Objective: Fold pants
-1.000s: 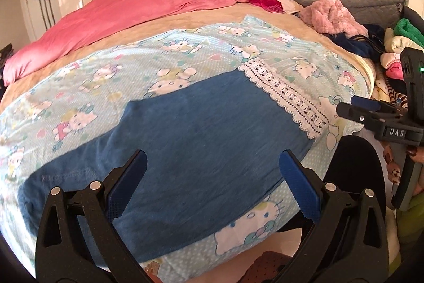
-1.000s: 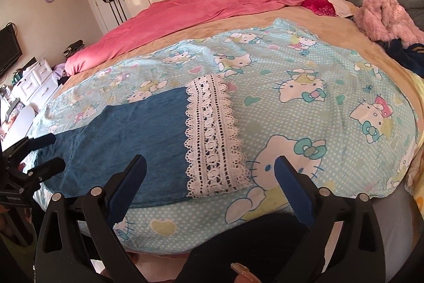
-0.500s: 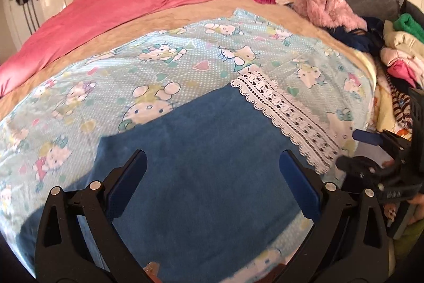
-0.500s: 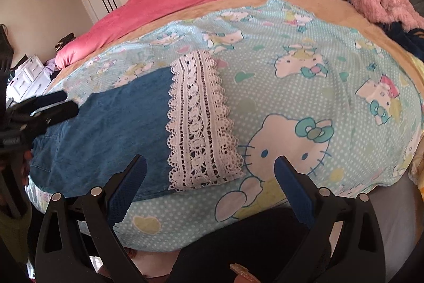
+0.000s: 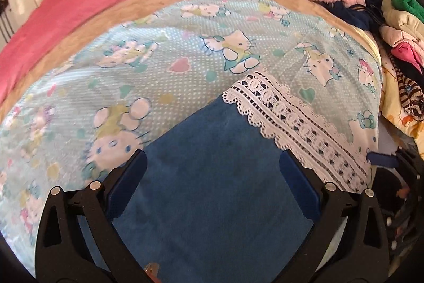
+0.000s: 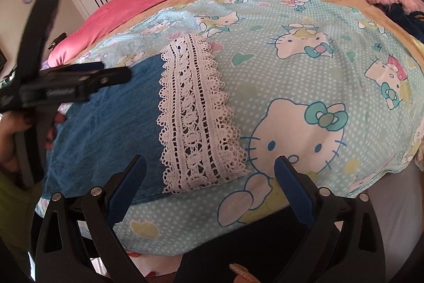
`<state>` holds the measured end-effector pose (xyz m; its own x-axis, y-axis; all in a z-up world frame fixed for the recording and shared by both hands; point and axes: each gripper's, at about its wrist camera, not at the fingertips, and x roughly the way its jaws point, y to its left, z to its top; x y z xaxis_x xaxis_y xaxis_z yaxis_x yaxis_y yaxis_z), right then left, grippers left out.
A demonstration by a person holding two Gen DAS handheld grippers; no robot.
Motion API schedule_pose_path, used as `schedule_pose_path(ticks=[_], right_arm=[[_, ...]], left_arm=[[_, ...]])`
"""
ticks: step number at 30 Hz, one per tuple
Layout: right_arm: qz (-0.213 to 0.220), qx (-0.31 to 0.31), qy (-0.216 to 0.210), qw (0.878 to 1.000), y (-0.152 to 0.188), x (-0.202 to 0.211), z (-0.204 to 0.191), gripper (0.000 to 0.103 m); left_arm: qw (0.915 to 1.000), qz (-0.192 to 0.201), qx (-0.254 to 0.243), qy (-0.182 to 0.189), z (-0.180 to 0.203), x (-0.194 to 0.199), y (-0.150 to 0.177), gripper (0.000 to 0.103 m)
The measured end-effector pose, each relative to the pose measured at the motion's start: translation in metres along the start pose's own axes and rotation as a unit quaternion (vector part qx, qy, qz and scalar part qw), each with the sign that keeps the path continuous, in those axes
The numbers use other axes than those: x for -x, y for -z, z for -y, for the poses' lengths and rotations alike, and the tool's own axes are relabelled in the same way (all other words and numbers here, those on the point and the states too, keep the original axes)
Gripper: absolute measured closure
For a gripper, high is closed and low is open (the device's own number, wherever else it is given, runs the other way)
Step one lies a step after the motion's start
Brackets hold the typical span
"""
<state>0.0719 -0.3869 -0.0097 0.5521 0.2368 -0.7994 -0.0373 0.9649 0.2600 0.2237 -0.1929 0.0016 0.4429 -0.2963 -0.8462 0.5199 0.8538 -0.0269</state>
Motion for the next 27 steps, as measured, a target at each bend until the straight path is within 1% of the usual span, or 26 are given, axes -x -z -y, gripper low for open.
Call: schedule_pose_path(ticks=[3,5,7,8,10,12,17,19,20,21,22,23,24,25,27], right_arm=[[-0.003,-0.001,0.002,1.000,0.000,-0.002,0.000,0.006],[-0.005,-0.005,0.000,1.000,0.000,-0.003,0.000,0.006],[-0.006,-0.008,-0.008,1.000,0.000,-0.005,0.000,0.006],[-0.009,-0.007,-0.011,1.000,0.000,-0.006,0.000,0.006],[-0.014,-0.007,-0.012,1.000,-0.001,-0.009,-0.001,0.006],[-0.014,-0.007,-0.014,1.000,-0.002,-0.011,-0.002,0.006],[-0.015,-0.019,-0.025,0.999,-0.007,-0.017,-0.002,0.006],[-0.013,-0.023,-0.032,0.999,-0.008,-0.018,-0.001,0.006],[-0.011,-0.024,-0.036,0.999,-0.008,-0.018,0.000,0.007],[-0.009,-0.023,-0.040,0.999,-0.009,-0.018,0.000,0.010],[-0.007,-0.022,-0.040,0.999,-0.009,-0.018,-0.001,0.026],[-0.006,-0.020,-0.037,0.999,-0.009,-0.018,-0.002,0.029],[-0.006,-0.020,-0.036,0.999,-0.009,-0.018,-0.002,0.029],[-0.003,-0.025,-0.045,0.999,-0.010,-0.018,0.000,0.029],[0.003,-0.034,-0.056,0.998,-0.010,-0.017,0.002,0.032]], left_arm=[[0.9998,-0.018,0.004,0.011,-0.005,-0.020,-0.011,0.009],[0.9996,-0.019,0.000,0.022,-0.007,-0.031,-0.020,0.009],[0.9990,-0.029,-0.005,0.033,-0.009,-0.040,-0.025,0.009],[0.9987,-0.037,-0.011,0.033,-0.011,-0.047,-0.029,0.009],[0.9988,-0.038,-0.015,0.027,-0.014,-0.054,-0.033,0.009],[0.9985,-0.039,-0.019,0.034,-0.017,-0.060,-0.035,0.009],[0.9965,-0.039,-0.015,0.072,-0.018,-0.072,-0.040,0.009],[0.9958,-0.039,-0.011,0.082,-0.016,-0.076,-0.041,0.009],[0.9953,-0.039,-0.009,0.088,-0.015,-0.077,-0.040,0.011],[0.9947,-0.039,-0.007,0.095,-0.014,-0.078,-0.040,0.019],[0.9938,-0.040,-0.006,0.103,-0.013,-0.079,-0.040,0.024],[0.9931,-0.039,-0.007,0.110,-0.011,-0.078,-0.040,0.033],[0.9923,-0.042,-0.012,0.116,-0.007,-0.077,-0.040,0.039],[0.9911,-0.045,-0.017,0.124,-0.005,-0.076,-0.039,0.041],[0.9892,-0.050,-0.028,0.135,-0.002,-0.075,-0.040,0.041]])
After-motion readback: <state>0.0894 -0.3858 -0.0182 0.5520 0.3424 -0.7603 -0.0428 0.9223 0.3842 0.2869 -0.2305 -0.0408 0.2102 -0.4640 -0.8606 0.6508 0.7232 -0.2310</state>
